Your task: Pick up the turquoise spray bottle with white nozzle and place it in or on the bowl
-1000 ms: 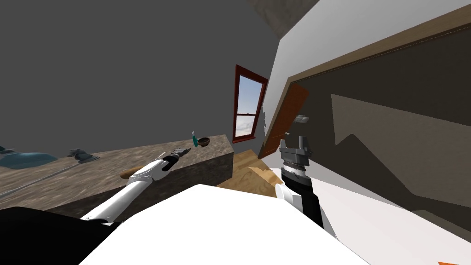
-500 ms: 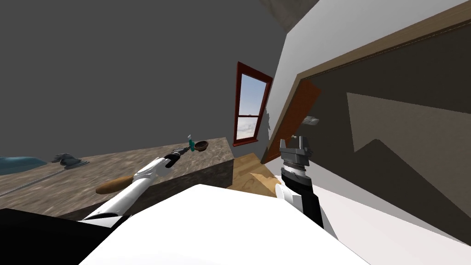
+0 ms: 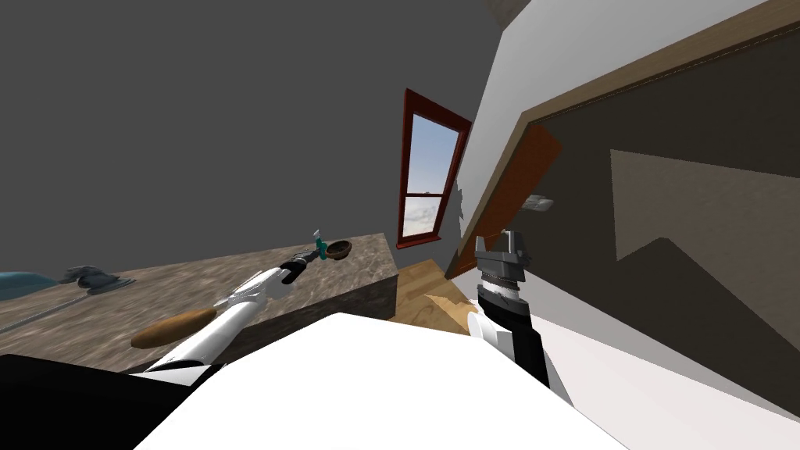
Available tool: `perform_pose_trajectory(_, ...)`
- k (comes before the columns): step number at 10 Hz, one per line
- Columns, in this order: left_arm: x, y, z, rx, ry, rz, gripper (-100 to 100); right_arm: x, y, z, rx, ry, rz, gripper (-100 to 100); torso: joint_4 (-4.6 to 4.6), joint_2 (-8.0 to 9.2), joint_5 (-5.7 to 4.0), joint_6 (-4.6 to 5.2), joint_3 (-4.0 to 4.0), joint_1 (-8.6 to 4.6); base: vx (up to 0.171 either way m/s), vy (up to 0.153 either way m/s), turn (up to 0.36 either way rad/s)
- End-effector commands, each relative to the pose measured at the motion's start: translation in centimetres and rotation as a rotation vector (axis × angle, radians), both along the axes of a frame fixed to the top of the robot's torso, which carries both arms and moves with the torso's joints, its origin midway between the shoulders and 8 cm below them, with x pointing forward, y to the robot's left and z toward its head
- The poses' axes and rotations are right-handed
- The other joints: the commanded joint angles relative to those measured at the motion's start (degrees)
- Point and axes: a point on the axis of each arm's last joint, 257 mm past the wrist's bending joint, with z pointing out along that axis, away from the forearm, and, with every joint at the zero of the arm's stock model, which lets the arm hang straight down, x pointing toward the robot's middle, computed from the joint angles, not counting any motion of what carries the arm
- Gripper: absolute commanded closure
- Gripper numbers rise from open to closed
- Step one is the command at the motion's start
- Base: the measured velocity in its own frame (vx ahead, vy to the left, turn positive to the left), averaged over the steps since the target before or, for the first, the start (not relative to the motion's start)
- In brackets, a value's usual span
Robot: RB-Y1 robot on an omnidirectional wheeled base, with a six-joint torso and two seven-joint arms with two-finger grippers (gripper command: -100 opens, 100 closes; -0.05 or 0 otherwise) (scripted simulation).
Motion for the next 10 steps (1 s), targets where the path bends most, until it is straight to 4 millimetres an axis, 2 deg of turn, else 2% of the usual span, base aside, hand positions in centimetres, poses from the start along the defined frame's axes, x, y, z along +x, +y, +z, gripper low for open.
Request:
perform_pose_trajectory(1,0.0,0.0,0.0,0.000,0.000,0.000,100,0.0,0.0,0.0,0.000,0.000,0.000,0,0.00,0.00,0.00,0.00,0.00,0.00,0.000,0.000,0.000)
perform_pose_trajectory(4,0.0,0.0,0.0,0.000,0.000,0.000,100,0.0,0.0,0.0,0.000,0.000,0.000,0,0.01,0.04,0.00,0.00,0.03,-0.01,0.000,0.000,0.000)
perform_pose_trajectory(5,0.0,0.0,0.0,0.000,0.000,0.000,0,0.0,0.0,0.0,0.000,0.000,0.000,0,0.01,0.05,0.00,0.00,0.03,-0.01,0.000,0.000,0.000)
perform_pose_trajectory(6,0.5,-1.1,-0.1,-0.002,-0.008,-0.024,-100,0.0,0.0,0.0,0.000,0.000,0.000,0,0.01,0.05,0.00,0.00,0.03,-0.01,-0.129,-0.010,-0.005)
perform_pose_trajectory(9,1.9,-2.7,1.1,0.043,-0.027,-0.062,-100,0.0,0.0,0.0,0.000,0.000,0.000,0,0.17,0.74,-0.02,-0.01,0.43,-0.06,-0.188,0.002,-0.034)
perform_pose_trajectory(10,2.3,-2.6,1.9,0.065,-0.034,-0.055,-100,0.0,0.0,0.0,0.000,0.000,0.000,0,0.17,0.75,0.00,0.00,0.44,0.07,-0.130,0.080,-0.119)
